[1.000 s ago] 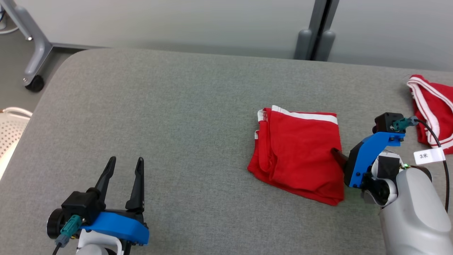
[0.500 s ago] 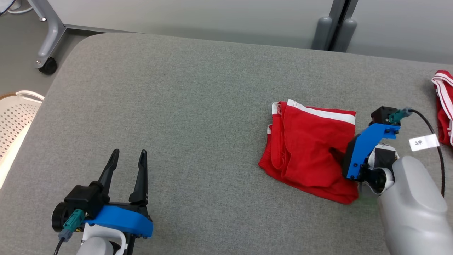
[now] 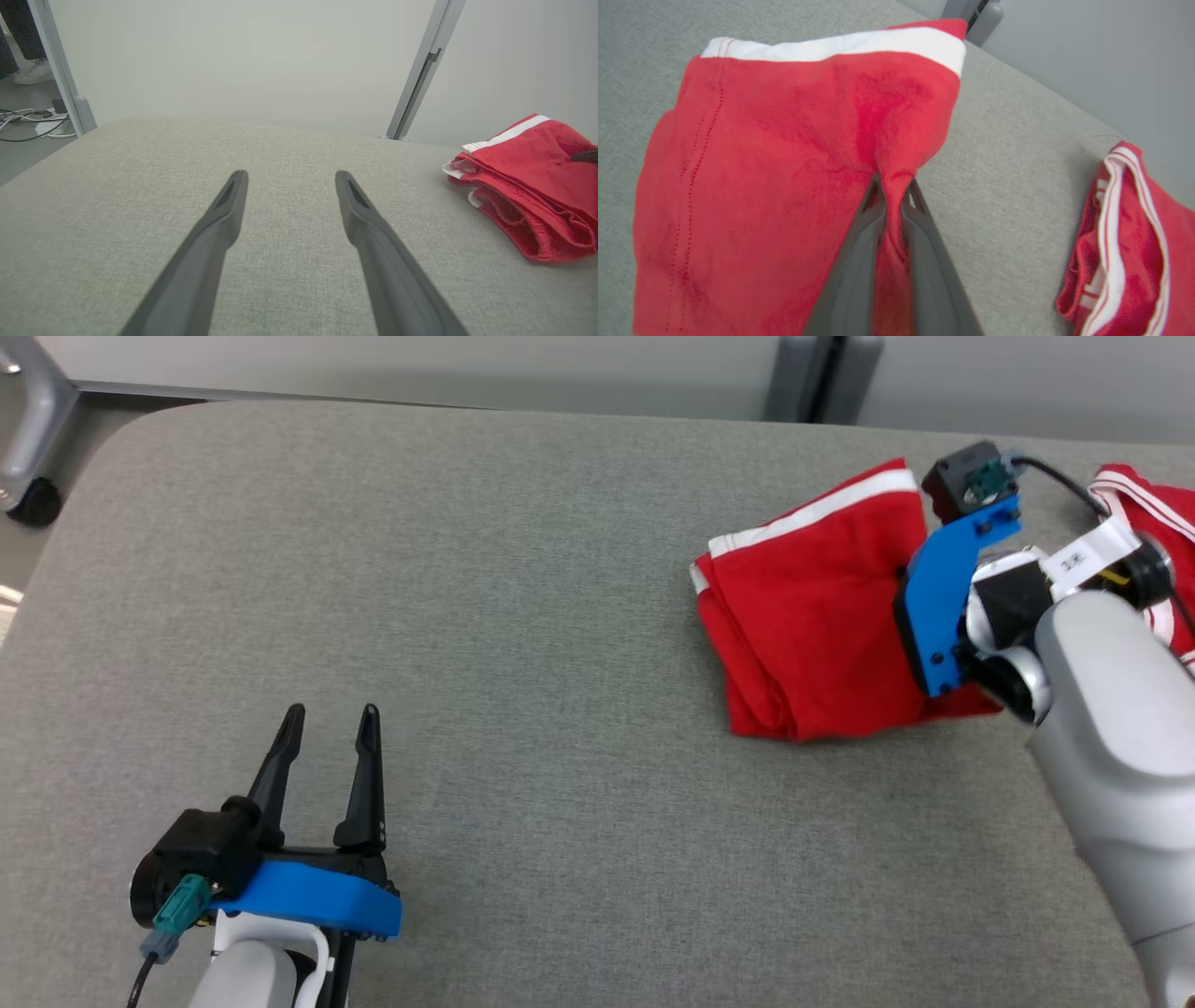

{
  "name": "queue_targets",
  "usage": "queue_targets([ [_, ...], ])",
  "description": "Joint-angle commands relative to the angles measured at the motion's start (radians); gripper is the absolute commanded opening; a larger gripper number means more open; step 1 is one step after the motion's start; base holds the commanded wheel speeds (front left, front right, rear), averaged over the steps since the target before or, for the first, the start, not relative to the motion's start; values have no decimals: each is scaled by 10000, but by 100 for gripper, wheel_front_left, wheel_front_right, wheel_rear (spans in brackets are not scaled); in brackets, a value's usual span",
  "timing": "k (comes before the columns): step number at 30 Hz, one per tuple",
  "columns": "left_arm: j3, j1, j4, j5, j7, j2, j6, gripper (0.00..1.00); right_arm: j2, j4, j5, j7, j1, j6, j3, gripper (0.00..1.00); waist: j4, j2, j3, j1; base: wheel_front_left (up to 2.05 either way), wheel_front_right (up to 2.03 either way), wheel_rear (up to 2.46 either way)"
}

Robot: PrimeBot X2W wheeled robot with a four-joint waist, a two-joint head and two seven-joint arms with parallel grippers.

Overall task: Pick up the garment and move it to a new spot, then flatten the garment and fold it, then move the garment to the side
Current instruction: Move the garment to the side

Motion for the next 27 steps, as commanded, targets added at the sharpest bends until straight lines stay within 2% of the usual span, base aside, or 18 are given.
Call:
queue_targets([
  [1, 21, -183, -73, 51, -53, 9, 3, 100, -362, -271, 195, 149, -379, -1, 385, 0, -137, 0, 53, -1, 0, 0, 0],
  [7, 136, -483, -472, 90, -101, -85, 16, 100, -2357, -1420, 1014, 671, -1528, -2, 2479, 0, -715, 0, 445, -1, 0, 0, 0],
  [11, 141, -651, -829, 205, -117, -64, -27, 100, -3319, -1769, 1475, 941, -2134, -2, 2871, 0, -1168, 0, 871, -1, 0, 0, 0],
  [15, 182, -850, -1189, 301, -117, 7, -51, 100, -4159, -1992, 1364, 715, -2445, -2, 3010, 0, -1596, 0, 1390, -1, 0, 0, 0],
  [22, 83, -1306, -1614, 617, -66, 335, -107, 100, -4801, -1829, 1008, -253, -2847, -2, 2251, 0, -2206, 0, 2328, -1, 0, 0, 0],
  [27, 51, -1617, -1986, 718, 131, 549, -78, 100, -4632, -1363, 471, -781, -2791, -2, 1352, 0, -2447, 0, 2889, -1, 0, 0, 0],
])
